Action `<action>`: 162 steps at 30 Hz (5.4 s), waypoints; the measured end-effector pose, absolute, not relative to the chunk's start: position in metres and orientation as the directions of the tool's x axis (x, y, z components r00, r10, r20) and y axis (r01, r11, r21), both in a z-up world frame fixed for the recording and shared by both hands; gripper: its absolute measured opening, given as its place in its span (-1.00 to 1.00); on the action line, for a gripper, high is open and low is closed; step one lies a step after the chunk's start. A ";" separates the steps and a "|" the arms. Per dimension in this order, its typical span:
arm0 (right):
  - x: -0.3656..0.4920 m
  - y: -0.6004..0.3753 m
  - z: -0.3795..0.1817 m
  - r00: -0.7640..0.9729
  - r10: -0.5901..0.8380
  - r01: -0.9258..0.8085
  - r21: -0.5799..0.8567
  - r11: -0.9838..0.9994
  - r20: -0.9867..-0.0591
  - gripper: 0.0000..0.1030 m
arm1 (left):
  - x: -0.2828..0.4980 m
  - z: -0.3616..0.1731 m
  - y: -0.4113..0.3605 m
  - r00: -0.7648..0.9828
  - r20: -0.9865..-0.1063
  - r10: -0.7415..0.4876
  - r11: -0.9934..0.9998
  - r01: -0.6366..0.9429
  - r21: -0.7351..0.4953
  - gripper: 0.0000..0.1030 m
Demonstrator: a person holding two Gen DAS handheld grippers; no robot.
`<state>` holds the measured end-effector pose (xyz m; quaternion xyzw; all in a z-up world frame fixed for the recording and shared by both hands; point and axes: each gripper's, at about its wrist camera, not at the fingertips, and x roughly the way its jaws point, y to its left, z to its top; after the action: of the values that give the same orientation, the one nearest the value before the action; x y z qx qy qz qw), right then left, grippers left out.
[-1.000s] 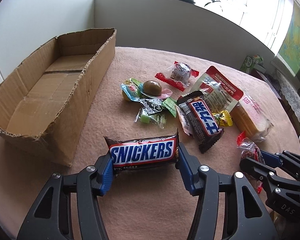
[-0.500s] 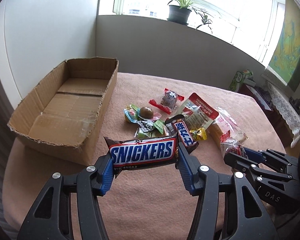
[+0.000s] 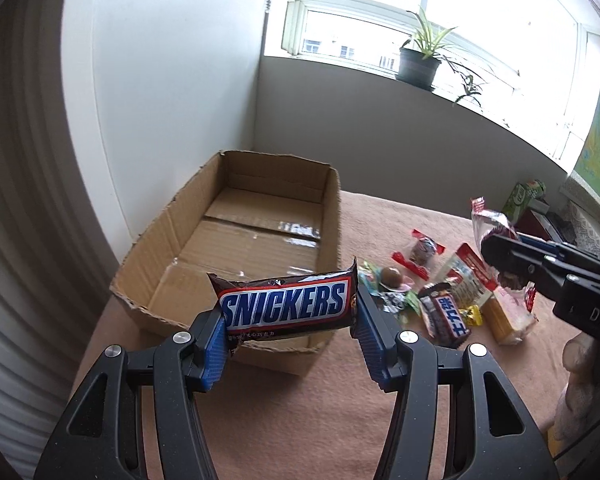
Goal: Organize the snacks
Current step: 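Carry both snacks over the cardboard box and open both tools to drop them, then move the right tool to the bagged bread loaf and grasp it, then carry the bread loaf into the box and open the right tool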
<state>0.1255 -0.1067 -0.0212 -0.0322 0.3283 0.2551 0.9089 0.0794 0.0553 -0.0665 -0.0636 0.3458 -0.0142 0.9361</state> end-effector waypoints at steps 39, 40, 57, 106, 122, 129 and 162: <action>0.173 -0.074 -0.028 0.580 0.468 -0.511 0.151 0.846 -0.666 0.41 | 0.107 -0.070 0.089 0.751 -0.660 -0.017 0.986 -0.098 -0.137 0.38; 0.170 -0.081 -0.026 0.587 0.467 -0.506 0.151 0.849 -0.662 0.42 | 0.104 -0.068 0.085 0.754 -0.656 -0.025 0.986 -0.090 -0.142 0.38; 0.122 -0.249 -0.033 0.638 0.358 -0.305 0.203 0.930 -0.681 0.43 | 0.072 -0.060 -0.014 0.716 -0.648 -0.258 0.961 0.124 -0.246 0.38; 0.142 -0.348 -0.125 0.384 0.537 -0.169 0.514 0.841 -0.751 0.19 | 0.155 -0.126 -0.203 0.328 -0.725 -0.606 0.790 0.359 -0.498 0.21; 0.103 -0.329 -0.067 0.478 0.520 -0.226 0.473 0.851 -0.707 0.19 | 0.124 -0.088 -0.198 0.401 -0.664 -0.632 0.768 0.439 -0.466 0.21; 0.105 -0.286 -0.040 0.484 0.550 -0.310 0.454 0.835 -0.681 0.19 | 0.114 -0.066 -0.163 0.480 -0.637 -0.604 0.794 0.431 -0.429 0.21; 0.198 -0.065 -0.046 0.274 0.664 -0.559 0.446 0.699 -0.696 0.18 | 0.144 -0.063 0.039 0.676 -0.647 -0.354 0.921 0.131 -0.367 0.21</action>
<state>0.1977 -0.0652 -0.0459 0.0562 0.4644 0.3841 0.7961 0.1435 0.0388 -0.0626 -0.1465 0.3797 -0.1342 0.9035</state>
